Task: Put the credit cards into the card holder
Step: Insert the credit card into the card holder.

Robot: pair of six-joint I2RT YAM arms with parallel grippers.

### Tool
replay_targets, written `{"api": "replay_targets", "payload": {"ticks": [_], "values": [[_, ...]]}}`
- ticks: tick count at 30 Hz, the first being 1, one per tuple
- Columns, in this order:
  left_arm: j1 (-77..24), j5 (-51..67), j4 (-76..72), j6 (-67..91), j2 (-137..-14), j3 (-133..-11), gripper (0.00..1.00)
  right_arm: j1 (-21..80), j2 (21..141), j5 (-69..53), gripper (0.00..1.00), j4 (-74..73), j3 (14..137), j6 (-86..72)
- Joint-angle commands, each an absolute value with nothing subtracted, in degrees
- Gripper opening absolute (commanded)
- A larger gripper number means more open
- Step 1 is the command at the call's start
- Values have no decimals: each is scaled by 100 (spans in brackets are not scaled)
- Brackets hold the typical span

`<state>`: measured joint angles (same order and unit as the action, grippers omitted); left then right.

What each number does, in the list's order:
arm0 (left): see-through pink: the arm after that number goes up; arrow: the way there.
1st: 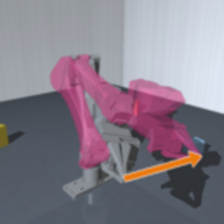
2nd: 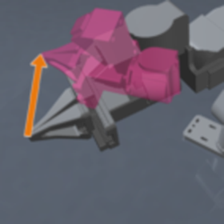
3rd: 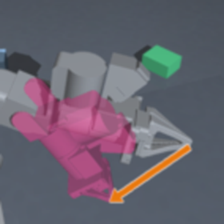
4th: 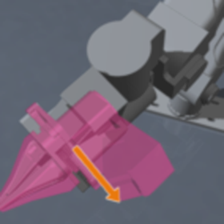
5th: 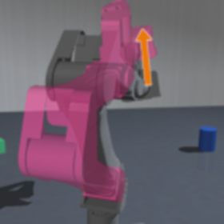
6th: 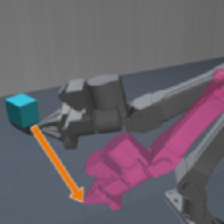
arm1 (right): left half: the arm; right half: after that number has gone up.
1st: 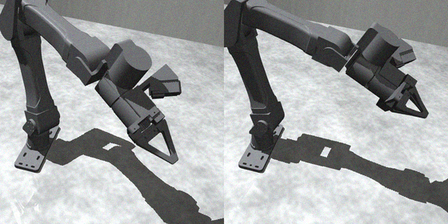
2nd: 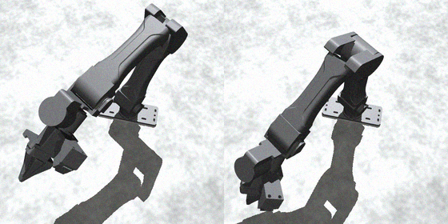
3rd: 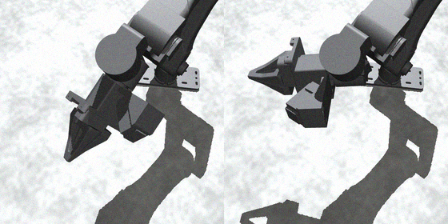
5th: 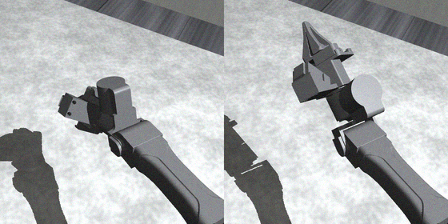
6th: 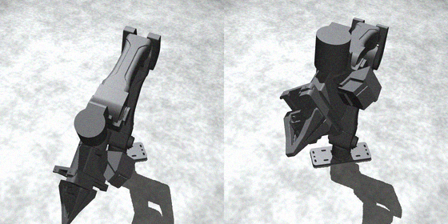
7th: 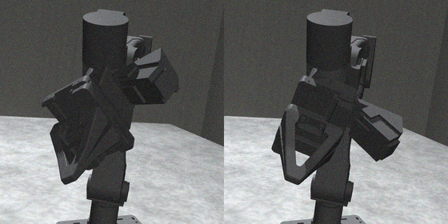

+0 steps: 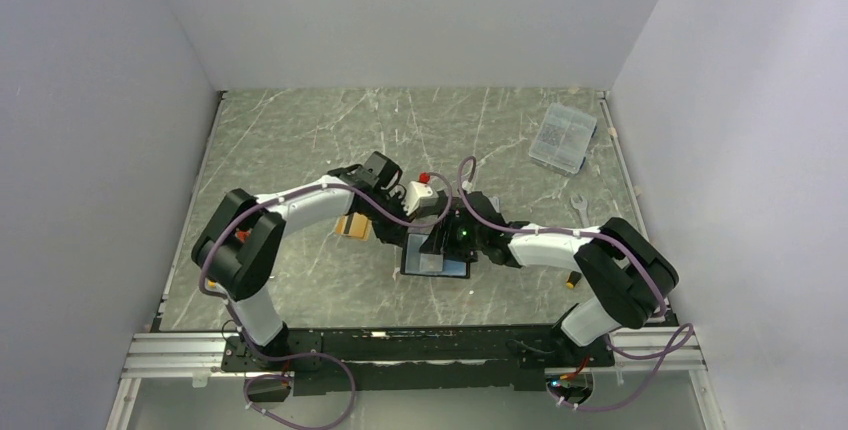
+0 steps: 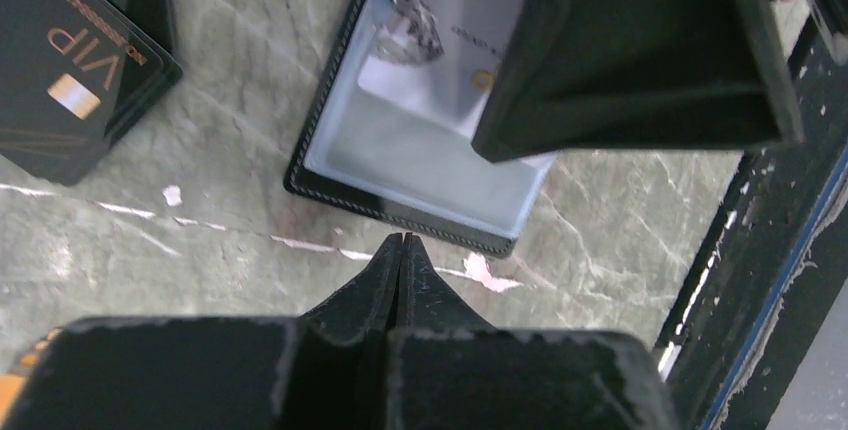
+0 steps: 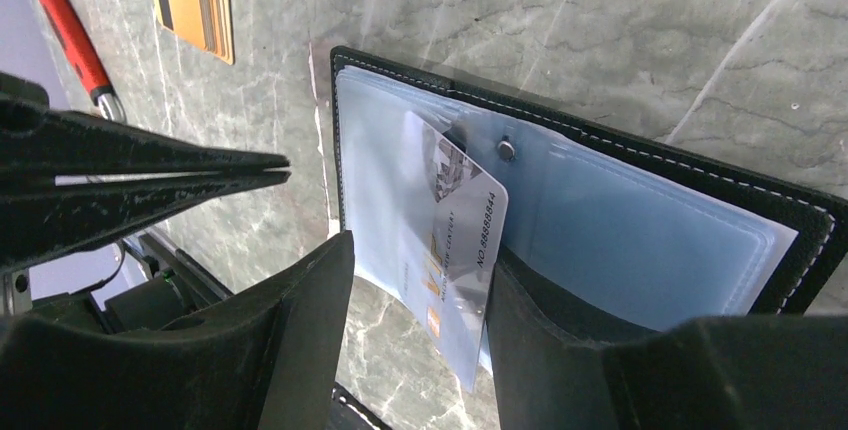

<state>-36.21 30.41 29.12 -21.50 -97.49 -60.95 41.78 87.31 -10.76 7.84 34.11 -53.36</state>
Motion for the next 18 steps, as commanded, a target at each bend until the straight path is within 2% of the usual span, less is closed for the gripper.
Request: {"api": "replay_targets", "payload": {"ticks": [1, 6, 18], "values": [[-3675, 3199, 2786, -2063, -10058, -6438, 1, 4244, 9017, -952, 53, 666, 3128, -5247], [-3854, 2990, 2724, -2073, -10265, -6505, 1, 4244, 9087, -1096, 53, 981, 2945, -5298], [-4313, 1589, 3197, -2193, -10814, -6852, 0, 4153, 8781, -1212, 55, 1067, 2747, -5298]]}}
